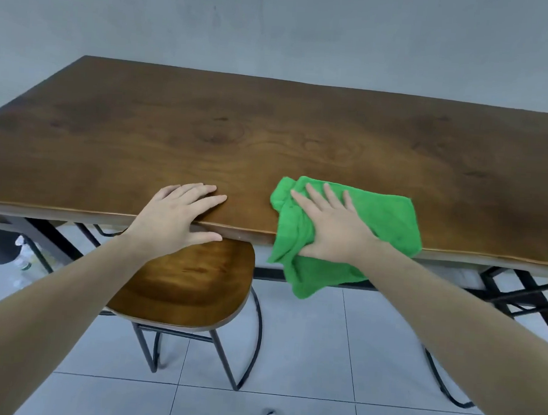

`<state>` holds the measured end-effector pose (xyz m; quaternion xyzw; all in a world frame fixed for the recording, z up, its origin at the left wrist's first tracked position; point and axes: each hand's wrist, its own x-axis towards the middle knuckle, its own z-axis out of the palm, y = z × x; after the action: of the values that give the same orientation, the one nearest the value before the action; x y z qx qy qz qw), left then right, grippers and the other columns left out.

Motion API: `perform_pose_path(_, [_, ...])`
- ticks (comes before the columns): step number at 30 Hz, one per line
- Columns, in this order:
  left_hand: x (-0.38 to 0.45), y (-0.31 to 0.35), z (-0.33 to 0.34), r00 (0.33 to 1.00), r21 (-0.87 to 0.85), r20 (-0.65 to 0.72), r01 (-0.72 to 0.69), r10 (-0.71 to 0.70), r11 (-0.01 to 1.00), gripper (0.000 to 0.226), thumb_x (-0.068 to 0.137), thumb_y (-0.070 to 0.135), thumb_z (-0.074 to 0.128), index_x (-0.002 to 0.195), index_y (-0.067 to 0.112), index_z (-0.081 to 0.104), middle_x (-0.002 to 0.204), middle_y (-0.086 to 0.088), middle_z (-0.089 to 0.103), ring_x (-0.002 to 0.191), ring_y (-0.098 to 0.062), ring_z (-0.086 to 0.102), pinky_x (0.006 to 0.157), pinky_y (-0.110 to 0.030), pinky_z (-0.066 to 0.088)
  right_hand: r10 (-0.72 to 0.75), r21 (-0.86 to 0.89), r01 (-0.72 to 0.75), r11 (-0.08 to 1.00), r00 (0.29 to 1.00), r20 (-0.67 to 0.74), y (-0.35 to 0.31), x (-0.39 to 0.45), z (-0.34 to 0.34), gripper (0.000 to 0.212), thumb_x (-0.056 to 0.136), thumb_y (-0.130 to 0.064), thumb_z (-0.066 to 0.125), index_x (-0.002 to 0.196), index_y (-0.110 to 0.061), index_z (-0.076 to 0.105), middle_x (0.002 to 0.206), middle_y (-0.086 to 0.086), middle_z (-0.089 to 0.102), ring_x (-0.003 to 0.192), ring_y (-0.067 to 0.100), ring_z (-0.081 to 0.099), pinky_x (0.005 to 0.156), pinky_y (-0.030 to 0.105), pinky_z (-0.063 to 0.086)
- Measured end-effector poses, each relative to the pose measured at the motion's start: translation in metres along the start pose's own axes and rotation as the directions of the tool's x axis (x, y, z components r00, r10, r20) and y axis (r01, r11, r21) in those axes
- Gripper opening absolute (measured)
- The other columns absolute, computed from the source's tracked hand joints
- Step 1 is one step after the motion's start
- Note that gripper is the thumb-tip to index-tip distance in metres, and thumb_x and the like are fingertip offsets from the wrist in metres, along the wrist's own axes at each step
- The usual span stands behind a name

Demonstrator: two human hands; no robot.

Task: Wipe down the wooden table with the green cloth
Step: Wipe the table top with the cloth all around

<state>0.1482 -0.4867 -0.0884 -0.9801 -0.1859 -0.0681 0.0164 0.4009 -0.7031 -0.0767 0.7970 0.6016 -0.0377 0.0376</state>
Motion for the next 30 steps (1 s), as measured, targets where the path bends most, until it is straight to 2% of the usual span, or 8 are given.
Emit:
perform_pose_path(3, [-0.001, -0.009, 0.0, 1.0, -0.005, 0.008, -0.007, 0.007, 1.0, 0.079, 0.084, 0.077, 0.044, 0.15, 0.034, 0.035, 0.156, 0.005, 0.037, 0.144, -0.018, 0.031, 0.115, -0.04, 0.028, -0.196, -0.013, 0.196, 0.981, 0.981, 0.0, -0.042, 0.029, -0.005, 0.104, 0.085, -0.059, 0.06, 0.158, -0.032, -0.009, 0.168, 0.001, -0.005, 0.153, 0.032, -0.007, 0.12, 0.062, 0.001])
perform_pose_path(7, [-0.001, -0.016, 0.001, 0.999, 0.008, 0.029, -0.016, 0.016, 1.0, 0.085, 0.08, 0.081, 0.039, 0.146, 0.028, 0.042, 0.154, 0.004, 0.04, 0.141, -0.021, 0.037, 0.111, -0.043, 0.033, -0.419, -0.036, 0.419, 0.907, 0.908, 0.001, -0.062, 0.041, -0.007, 0.087, 0.097, -0.037, 0.054, 0.16, -0.026, -0.005, 0.168, -0.002, -0.002, 0.154, 0.023, -0.006, 0.123, 0.053, 0.0])
perform_pose_path(9, [0.0, -0.017, 0.0, 0.999, 0.009, 0.041, -0.012, 0.011, 1.0, 0.086, 0.08, 0.083, 0.037, 0.147, 0.03, 0.041, 0.155, 0.005, 0.039, 0.142, -0.02, 0.035, 0.112, -0.043, 0.032, -0.487, -0.001, 0.488, 0.873, 0.873, 0.014, -0.056, 0.038, -0.009, 0.085, 0.096, -0.023, 0.053, 0.16, -0.026, -0.004, 0.168, -0.003, -0.002, 0.154, 0.019, -0.006, 0.124, 0.05, -0.002])
perform_pose_path(11, [0.001, -0.018, -0.002, 0.998, 0.007, 0.056, -0.003, 0.002, 1.0, 0.085, 0.079, 0.084, 0.035, 0.149, 0.035, 0.036, 0.156, 0.007, 0.035, 0.144, -0.019, 0.032, 0.113, -0.043, 0.03, -0.521, 0.016, 0.521, 0.854, 0.853, 0.025, -0.043, 0.033, -0.01, 0.094, 0.088, -0.01, 0.055, 0.159, -0.03, -0.004, 0.168, -0.006, -0.003, 0.154, 0.016, -0.008, 0.124, 0.047, -0.004])
perform_pose_path(15, [-0.001, -0.021, -0.004, 0.996, -0.006, 0.078, 0.038, -0.037, 0.999, 0.084, 0.08, 0.081, 0.043, 0.152, 0.041, 0.026, 0.159, 0.01, 0.03, 0.147, -0.016, 0.025, 0.116, -0.041, 0.024, -0.439, 0.002, 0.439, 0.899, 0.899, 0.002, -0.016, 0.018, -0.003, 0.11, 0.078, -0.016, 0.066, 0.158, -0.038, -0.008, 0.168, -0.009, -0.004, 0.154, 0.016, -0.007, 0.124, 0.044, -0.004])
perform_pose_path(19, [-0.008, -0.03, -0.006, 0.991, -0.02, 0.104, 0.086, -0.084, 0.996, 0.083, 0.081, 0.08, 0.043, 0.152, 0.044, 0.021, 0.161, 0.013, 0.024, 0.148, -0.014, 0.019, 0.118, -0.04, 0.018, -0.345, -0.007, 0.344, 0.939, 0.938, -0.024, -0.014, 0.016, 0.0, 0.112, 0.078, -0.029, 0.068, 0.158, -0.032, -0.01, 0.167, -0.008, -0.008, 0.154, 0.018, -0.011, 0.124, 0.046, -0.004])
perform_pose_path(26, [-0.026, -0.072, -0.01, 0.988, -0.031, 0.124, 0.094, -0.09, 0.995, 0.08, 0.081, 0.078, 0.041, 0.152, 0.047, 0.019, 0.161, 0.013, 0.021, 0.149, -0.015, 0.017, 0.117, -0.036, 0.013, -0.215, 0.026, 0.216, 0.976, 0.976, -0.007, -0.073, 0.056, -0.006, 0.116, 0.077, -0.051, 0.069, 0.158, -0.028, -0.009, 0.167, -0.005, -0.011, 0.153, 0.025, -0.013, 0.122, 0.056, -0.004])
perform_pose_path(30, [-0.045, -0.115, -0.012, 0.991, -0.02, 0.114, 0.068, -0.065, 0.998, 0.078, 0.083, 0.078, 0.039, 0.151, 0.047, 0.02, 0.161, 0.011, 0.024, 0.148, -0.017, 0.021, 0.118, -0.041, 0.018, -0.189, 0.026, 0.189, 0.982, 0.982, -0.005, -0.131, 0.09, -0.012, 0.113, 0.079, -0.058, 0.066, 0.159, -0.026, -0.009, 0.168, -0.003, -0.011, 0.153, 0.028, -0.012, 0.121, 0.059, -0.003])
